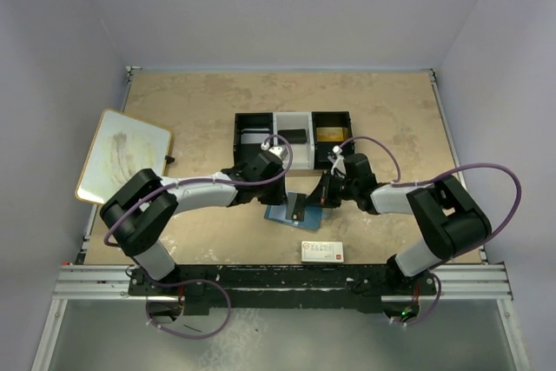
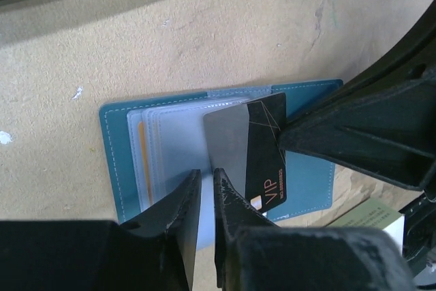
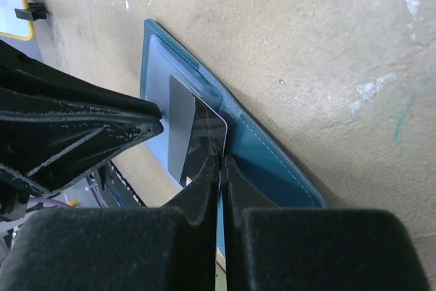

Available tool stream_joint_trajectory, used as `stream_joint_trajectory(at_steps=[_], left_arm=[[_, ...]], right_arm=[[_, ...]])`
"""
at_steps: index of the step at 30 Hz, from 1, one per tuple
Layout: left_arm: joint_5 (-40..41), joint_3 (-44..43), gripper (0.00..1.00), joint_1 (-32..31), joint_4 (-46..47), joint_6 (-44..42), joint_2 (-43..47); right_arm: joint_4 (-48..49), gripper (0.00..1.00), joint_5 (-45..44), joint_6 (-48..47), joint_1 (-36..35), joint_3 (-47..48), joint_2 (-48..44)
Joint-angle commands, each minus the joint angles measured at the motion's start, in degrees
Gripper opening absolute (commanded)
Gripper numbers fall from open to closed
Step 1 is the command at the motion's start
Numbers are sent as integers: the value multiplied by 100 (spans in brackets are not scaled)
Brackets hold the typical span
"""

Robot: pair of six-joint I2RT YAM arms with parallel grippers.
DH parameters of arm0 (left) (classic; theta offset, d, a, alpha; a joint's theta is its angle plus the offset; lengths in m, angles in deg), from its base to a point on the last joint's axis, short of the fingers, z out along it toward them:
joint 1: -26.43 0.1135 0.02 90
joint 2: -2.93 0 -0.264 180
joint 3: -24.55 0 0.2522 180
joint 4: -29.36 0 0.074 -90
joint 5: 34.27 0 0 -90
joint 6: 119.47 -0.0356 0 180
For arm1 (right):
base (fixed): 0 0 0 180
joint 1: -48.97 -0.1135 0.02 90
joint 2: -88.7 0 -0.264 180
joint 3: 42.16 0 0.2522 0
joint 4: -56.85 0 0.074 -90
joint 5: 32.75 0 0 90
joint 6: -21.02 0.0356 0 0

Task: Take the credit cards out of the card holder
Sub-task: Remove the credit card from the card holder.

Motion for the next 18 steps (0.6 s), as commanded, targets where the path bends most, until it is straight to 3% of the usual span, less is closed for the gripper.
stream_joint_trajectory(at_steps=[1,6,14,18], left_arm=[[195,159,8,-35,-219,-53,-194],[425,290,2,-48,-509,-43,-295],[437,418,0,-63,-498,10,-251],[465,417,0,-66,-523,22,-253]], right_arm=[[469,6,-130,433,19,-281,-207],[1294,24,-317,1160,19,-732,-327],[2326,31,-66,1612,-34,-1180,-174],[2224,31,-35,1548,-154,-1007,13]])
